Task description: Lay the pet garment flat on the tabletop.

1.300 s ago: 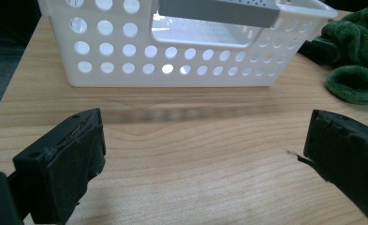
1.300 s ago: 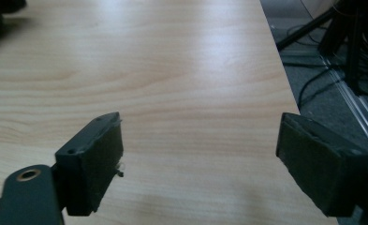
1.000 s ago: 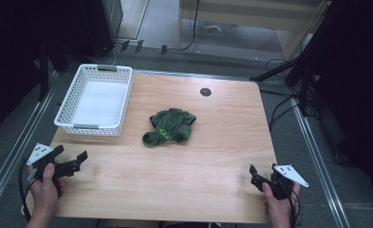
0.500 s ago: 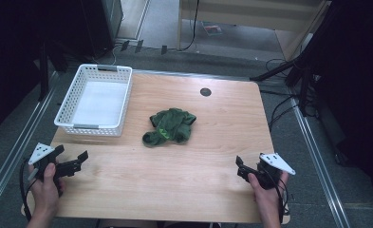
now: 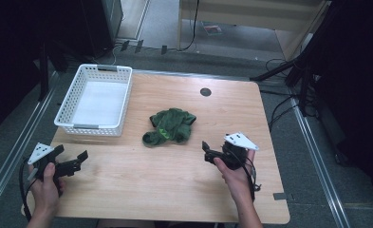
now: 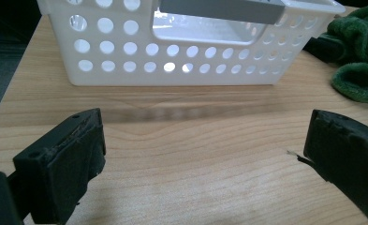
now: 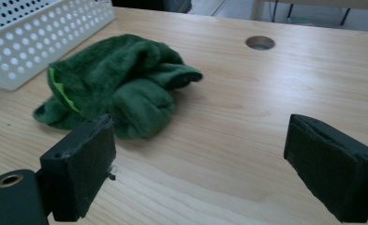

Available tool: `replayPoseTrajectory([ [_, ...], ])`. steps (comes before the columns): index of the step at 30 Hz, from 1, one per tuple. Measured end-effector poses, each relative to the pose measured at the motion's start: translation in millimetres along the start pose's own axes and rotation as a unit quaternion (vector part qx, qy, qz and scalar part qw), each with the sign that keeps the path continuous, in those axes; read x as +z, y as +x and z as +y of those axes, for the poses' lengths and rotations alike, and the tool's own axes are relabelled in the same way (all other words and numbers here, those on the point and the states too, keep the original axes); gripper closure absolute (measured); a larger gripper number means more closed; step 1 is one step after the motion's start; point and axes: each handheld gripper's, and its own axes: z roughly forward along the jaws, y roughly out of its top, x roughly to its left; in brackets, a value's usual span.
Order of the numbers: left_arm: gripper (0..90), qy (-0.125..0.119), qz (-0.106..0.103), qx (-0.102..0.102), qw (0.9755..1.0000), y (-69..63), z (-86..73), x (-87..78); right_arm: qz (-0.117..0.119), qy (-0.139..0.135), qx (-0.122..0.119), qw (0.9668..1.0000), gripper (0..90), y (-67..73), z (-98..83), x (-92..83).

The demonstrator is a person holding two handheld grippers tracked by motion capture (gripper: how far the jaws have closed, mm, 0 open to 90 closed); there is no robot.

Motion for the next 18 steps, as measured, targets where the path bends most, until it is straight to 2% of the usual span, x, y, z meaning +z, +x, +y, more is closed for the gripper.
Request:
replayPoseTrajectory([
  [1,0.0,-0.002,0.000,-0.001,1.0000,0.1,0.0,0.3,0.008,0.002,-0.005,1.0000,9.3,8.3,5.2,8.9],
  [3,0.0,-0.001,-0.001,-0.001,1.0000,0.3,0.1,0.4,0.008,0.004,-0.007,0.9999,9.3,11.4,6.8,12.4],
  [5,0.0,0.000,-0.001,-0.001,1.0000,0.3,0.3,0.6,0.016,0.012,-0.013,0.9997,9.2,23.1,12.0,27.7],
  [7,0.0,0.001,-0.001,0.001,1.0000,0.2,0.4,0.8,0.016,0.014,-0.012,0.9997,8.9,25.8,12.9,31.1],
  [8,0.0,0.001,-0.001,0.003,1.0000,-0.1,0.4,1.1,0.025,0.028,-0.009,0.9993,3.2,33.8,14.5,42.5],
  [9,0.0,0.001,-0.001,0.003,1.0000,-0.1,0.4,1.1,0.025,0.028,-0.009,0.9993,3.2,33.8,14.5,42.5],
  [10,0.0,0.002,0.000,0.005,1.0000,-0.4,0.6,1.1,0.032,0.039,-0.013,0.9986,1.1,41.3,14.4,52.6],
  [14,0.0,0.002,-0.001,0.004,1.0000,-0.9,0.4,1.1,0.034,0.052,-0.018,0.9979,0.0,50.7,15.7,66.4],
  [18,0.0,0.001,-0.002,0.002,1.0000,-0.2,0.2,0.7,0.033,0.068,-0.011,0.9971,0.0,61.3,26.3,89.8],
])
